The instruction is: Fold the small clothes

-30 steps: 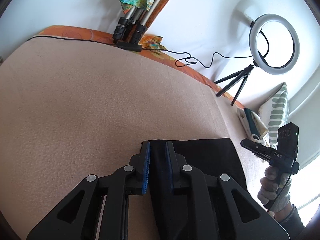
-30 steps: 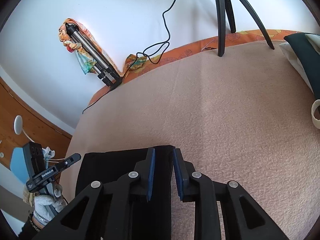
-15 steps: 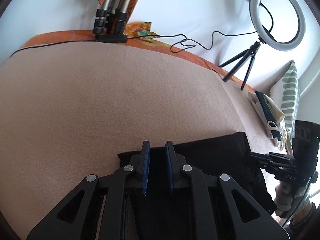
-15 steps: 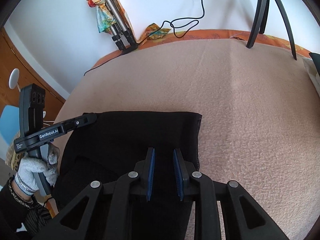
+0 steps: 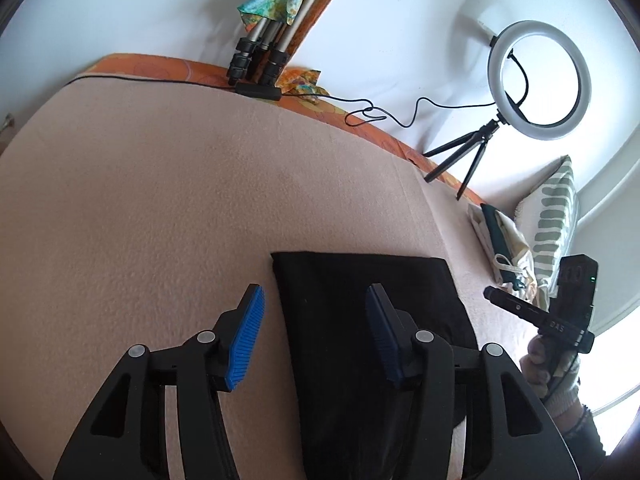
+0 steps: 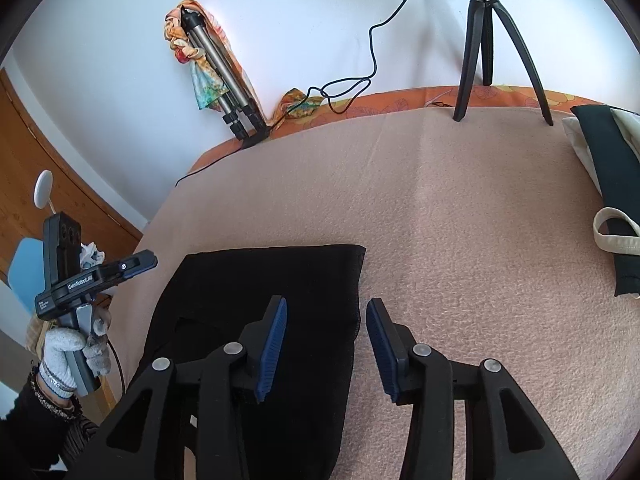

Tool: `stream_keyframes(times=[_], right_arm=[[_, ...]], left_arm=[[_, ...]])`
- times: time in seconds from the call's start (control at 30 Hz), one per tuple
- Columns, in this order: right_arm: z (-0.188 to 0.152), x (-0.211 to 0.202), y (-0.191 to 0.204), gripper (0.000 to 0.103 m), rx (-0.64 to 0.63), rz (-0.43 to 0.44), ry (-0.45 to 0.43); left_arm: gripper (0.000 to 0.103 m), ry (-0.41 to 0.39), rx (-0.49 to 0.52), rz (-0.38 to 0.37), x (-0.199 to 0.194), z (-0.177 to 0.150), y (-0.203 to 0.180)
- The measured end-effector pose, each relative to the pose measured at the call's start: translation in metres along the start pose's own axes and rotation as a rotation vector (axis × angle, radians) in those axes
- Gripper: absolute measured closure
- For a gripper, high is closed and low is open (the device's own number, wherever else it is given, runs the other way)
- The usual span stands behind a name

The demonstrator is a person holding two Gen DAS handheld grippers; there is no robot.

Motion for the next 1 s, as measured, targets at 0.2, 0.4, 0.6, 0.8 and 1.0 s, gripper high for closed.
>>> stream_keyframes(times=[0.2, 0.4, 0.6, 0.8, 1.0], right_arm=[[-0.011, -0.004, -0.015, 0.040, 0.044, 0.036, 0.023], [-0.018, 0.002, -0.021, 0.035, 0.084, 0.075, 0.051], [-0.013, 0.009, -0.026, 0.035, 0.137, 0.118, 0.062], [-0.011, 0.023, -0.028, 0.036, 0.169, 0.163, 0.094], [-0.009, 0.040, -0.027, 0.042, 0.193, 0.220, 0.135]], left_arm=[[0.051, 0.042, -0.113, -0.104, -0.019, -0.048, -0.009], [0.051, 0.060, -0.256, -0.171, -0.029, -0.093, -0.006], [0.051, 0.092, -0.340, -0.220, -0.024, -0.120, -0.007], [0.051, 0.105, -0.343, -0.233, -0.016, -0.124, -0.014], [0.051, 0.080, -0.357, -0.255, -0.012, -0.122, -0.011]])
Point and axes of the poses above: each gripper's, at about its wrist camera, not at the fingertips, and x roughly the way its jaws point, y to its left, z to its top, the point moved 5 cm from there along x, roughly the way its jaws point, and after that the axes turned 15 degrees about -z, right-handed, at the moved point
